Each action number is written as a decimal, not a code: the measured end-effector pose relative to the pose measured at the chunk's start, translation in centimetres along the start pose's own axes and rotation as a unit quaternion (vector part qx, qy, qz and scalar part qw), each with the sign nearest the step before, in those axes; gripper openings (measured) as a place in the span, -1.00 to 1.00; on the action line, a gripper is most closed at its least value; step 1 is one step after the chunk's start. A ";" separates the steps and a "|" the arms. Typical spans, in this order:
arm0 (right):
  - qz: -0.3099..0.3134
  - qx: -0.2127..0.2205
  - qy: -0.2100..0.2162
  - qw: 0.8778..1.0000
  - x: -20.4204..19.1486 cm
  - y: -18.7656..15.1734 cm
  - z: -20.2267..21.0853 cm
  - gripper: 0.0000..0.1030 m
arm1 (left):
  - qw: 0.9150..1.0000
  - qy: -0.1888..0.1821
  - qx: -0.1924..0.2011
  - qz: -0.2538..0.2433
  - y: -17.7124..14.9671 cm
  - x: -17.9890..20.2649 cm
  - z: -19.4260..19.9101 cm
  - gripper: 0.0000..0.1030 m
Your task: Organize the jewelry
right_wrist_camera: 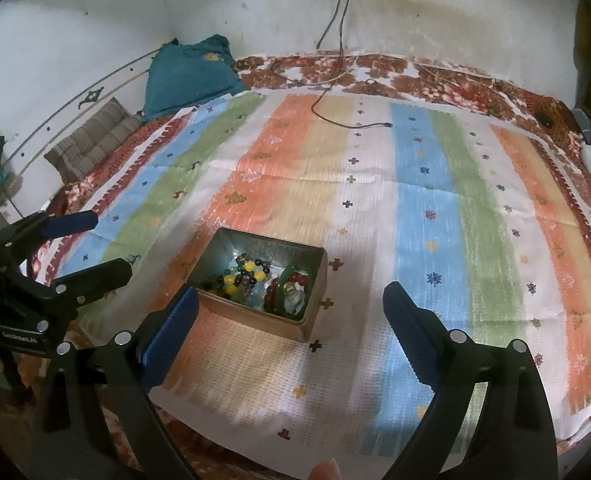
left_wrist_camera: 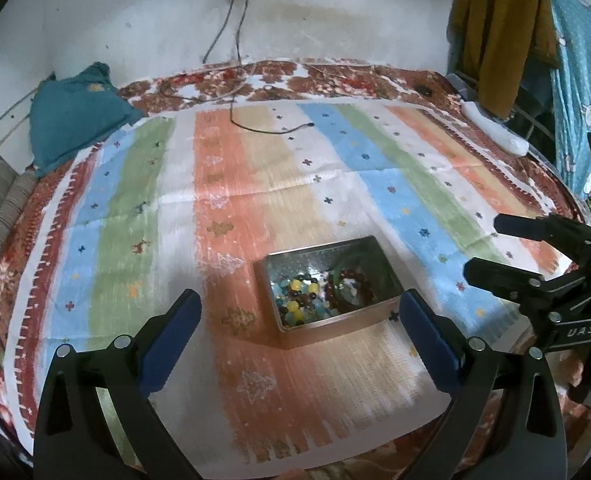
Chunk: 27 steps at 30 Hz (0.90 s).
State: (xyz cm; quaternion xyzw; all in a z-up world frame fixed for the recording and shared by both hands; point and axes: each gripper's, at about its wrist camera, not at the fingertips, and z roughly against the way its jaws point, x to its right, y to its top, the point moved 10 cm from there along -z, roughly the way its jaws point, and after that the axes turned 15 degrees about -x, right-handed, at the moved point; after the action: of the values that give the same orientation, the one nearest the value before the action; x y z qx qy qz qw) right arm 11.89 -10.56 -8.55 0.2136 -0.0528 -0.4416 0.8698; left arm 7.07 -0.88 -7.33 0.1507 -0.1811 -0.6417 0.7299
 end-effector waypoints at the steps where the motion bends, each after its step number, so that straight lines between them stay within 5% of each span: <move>1: -0.001 0.001 0.000 1.000 0.0 0.0 0.1 0.83 | 1.000 0.002 0.003 0.001 0.0 -0.1 0.1 0.89; 27: 0.018 0.031 0.013 0.999 -1.2 -0.8 1.7 0.83 | 0.999 0.003 0.039 -0.006 0.1 0.5 1.5 0.89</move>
State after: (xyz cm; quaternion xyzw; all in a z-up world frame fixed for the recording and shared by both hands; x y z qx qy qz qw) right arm 10.06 -10.60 -7.25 0.2448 -0.0589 -0.4213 0.8713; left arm 6.49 -1.30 -5.94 0.1822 -0.2034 -0.6377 0.7202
